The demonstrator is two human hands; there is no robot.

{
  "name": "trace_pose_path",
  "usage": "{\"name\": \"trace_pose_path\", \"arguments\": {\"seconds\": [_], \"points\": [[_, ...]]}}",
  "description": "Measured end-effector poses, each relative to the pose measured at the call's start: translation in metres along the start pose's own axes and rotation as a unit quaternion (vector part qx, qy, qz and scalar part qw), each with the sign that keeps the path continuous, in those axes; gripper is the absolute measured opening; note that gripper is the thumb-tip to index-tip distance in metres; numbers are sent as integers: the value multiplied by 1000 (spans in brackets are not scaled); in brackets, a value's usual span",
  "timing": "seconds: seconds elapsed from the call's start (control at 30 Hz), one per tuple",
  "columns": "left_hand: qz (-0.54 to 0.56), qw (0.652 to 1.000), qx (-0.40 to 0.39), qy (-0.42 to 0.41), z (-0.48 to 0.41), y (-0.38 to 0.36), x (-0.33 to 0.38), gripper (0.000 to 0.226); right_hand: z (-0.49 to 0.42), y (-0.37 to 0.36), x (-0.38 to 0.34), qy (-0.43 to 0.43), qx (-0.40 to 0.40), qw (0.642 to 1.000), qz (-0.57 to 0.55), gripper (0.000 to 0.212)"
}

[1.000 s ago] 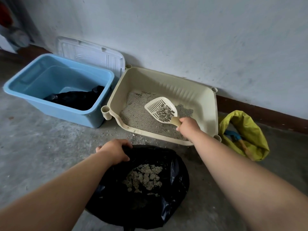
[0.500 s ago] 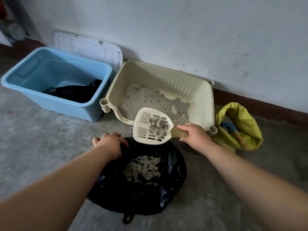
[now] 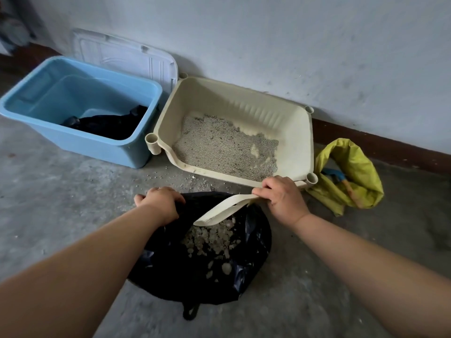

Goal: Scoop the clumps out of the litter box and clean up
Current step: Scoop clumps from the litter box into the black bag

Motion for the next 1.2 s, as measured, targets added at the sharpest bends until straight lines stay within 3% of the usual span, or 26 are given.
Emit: {"name": "trace_pose_path", "arguments": {"seconds": [0.1,0.2,0.3,0.5,0.7,0.9,1.07,1.2], "points": [[5,1000,-1,-2,0,0,-1,38,0,3,-6,11,15,1000,10,24],[18,1000,8,-3,-1,0,-3,38,-1,3,-7,-4,9,1000,15,34],[23,1000,10,-4,-3,-1,-5,39,-1,-2,-5,-13,-1,999,30,29],[38,999,28,1,-9,-3,-11,42,0,-19,2,-34,-74,996,28,37],[41,999,24,12,-13,-5,-8,39,-7,-18,28,-184,-190,964,2,42],[68,997,39,-3,-20,0,5,44,-26,-7,33,-300,-167,933,-105,33],[78,994,66,-24,-29,12,20,53,-75,8,54,-339,-160,927,-5,30],[79,993,86,-25,-38,20,26,73,-113,36,68,-340,-147,907,199,20]]}}
Point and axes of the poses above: each hand's wrist, its own z-axis away from the middle knuckle, its own y-axis out of the back of the hand, x = y × z, the point moved 9 cm from there along -z, towards the middle knuckle, and after that the axes turned 12 degrees about -y, right-handed, at the moved point
